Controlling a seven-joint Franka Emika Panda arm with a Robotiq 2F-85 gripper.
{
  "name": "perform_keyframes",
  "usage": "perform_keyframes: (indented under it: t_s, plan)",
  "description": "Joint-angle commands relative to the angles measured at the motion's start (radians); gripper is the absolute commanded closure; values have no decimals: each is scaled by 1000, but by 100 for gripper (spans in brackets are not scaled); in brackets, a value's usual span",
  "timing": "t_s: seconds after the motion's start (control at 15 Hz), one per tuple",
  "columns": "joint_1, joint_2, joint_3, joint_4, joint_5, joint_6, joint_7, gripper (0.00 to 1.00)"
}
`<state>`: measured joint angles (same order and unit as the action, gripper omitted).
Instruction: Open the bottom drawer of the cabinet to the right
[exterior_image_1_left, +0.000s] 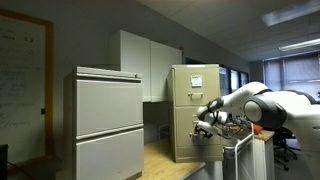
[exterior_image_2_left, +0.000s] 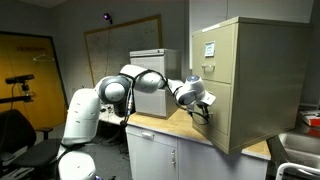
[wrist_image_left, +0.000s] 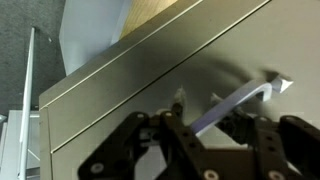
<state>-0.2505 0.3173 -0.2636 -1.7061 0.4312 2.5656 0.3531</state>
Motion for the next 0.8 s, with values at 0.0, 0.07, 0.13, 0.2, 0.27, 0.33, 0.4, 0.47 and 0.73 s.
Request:
perform_keyframes:
  t_s: [0.0,0.07,0.13,0.2,0.27,0.33,0.4,0.47,0.73]
  plan:
    - [84,-148,2,-160,-180,-56,78,92]
    - [94,-153,0,-168,-216,-45,109,92]
    - [98,-160,6,-187,-228,-30,125,92]
    - [100,-166,11,-212,-234,-3,134,92]
    - [97,-172,17,-249,-230,37,131,92]
    - [91,-177,25,-282,-216,76,119,92]
    - [83,-182,34,-313,-193,117,98,92]
    - [74,-190,43,-343,-171,152,78,92]
    - [53,-244,71,-465,-110,266,2,92]
